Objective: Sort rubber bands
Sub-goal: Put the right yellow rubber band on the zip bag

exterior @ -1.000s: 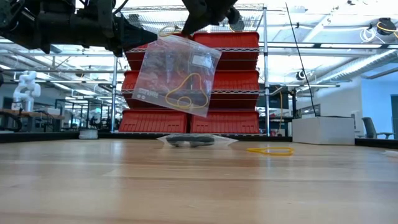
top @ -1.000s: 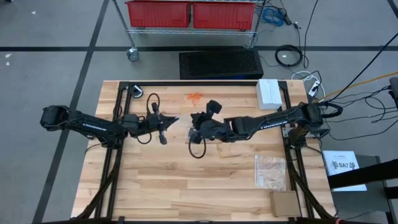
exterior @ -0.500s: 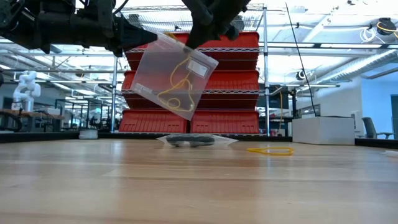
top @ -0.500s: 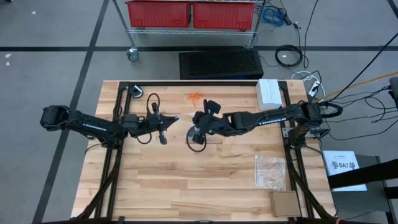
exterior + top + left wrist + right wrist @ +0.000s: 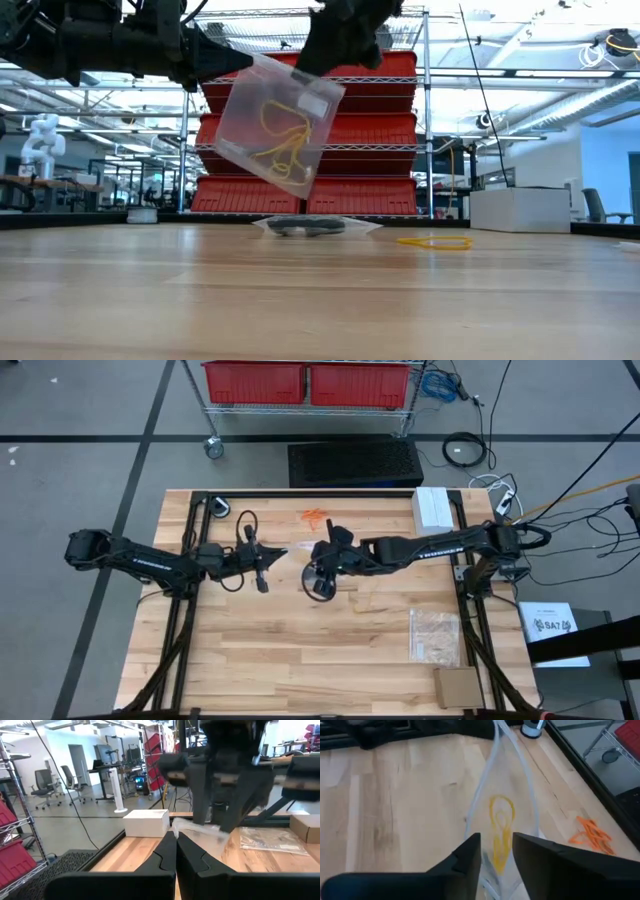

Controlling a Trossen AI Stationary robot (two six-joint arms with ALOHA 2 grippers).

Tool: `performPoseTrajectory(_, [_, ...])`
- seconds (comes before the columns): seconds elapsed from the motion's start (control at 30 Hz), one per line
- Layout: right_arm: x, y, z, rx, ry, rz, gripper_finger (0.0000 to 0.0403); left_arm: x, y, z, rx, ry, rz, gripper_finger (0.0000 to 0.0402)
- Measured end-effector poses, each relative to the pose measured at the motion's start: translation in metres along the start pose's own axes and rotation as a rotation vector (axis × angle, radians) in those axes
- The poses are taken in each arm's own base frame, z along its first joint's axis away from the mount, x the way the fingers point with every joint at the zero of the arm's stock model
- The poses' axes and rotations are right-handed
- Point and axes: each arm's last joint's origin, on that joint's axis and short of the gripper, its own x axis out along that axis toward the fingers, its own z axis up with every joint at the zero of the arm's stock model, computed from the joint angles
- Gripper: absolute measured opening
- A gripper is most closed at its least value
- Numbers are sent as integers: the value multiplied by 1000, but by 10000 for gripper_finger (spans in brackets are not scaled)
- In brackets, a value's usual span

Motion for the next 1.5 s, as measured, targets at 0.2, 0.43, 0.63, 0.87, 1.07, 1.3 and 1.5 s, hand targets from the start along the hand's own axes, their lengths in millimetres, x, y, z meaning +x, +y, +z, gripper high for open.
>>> performPoseTrajectory(0.2, [-40,2,17,-85,-8,-23,134,0,0,0,3,2,-2,0])
performPoseTrajectory(0.43, [-52,-5,-21,-70,185,-97,137,0,-1,-1,9,6,-19,0])
performPoseTrajectory(0.63, [-43,-16,-81,-22,173,-89,134,0,-1,0,27,4,-19,0])
performPoseTrajectory(0.87, [-33,-27,-143,91,-159,57,117,0,-1,0,28,3,-19,0])
performPoseTrajectory(1.07, [-19,-44,-175,145,-296,38,89,0,0,0,35,2,-17,0])
performPoseTrajectory(1.3, [-11,-57,-162,181,-411,131,64,0,0,0,52,1,-16,0])
performPoseTrajectory(1.5, [-18,-60,-146,152,-590,155,71,0,0,0,43,-1,-21,0])
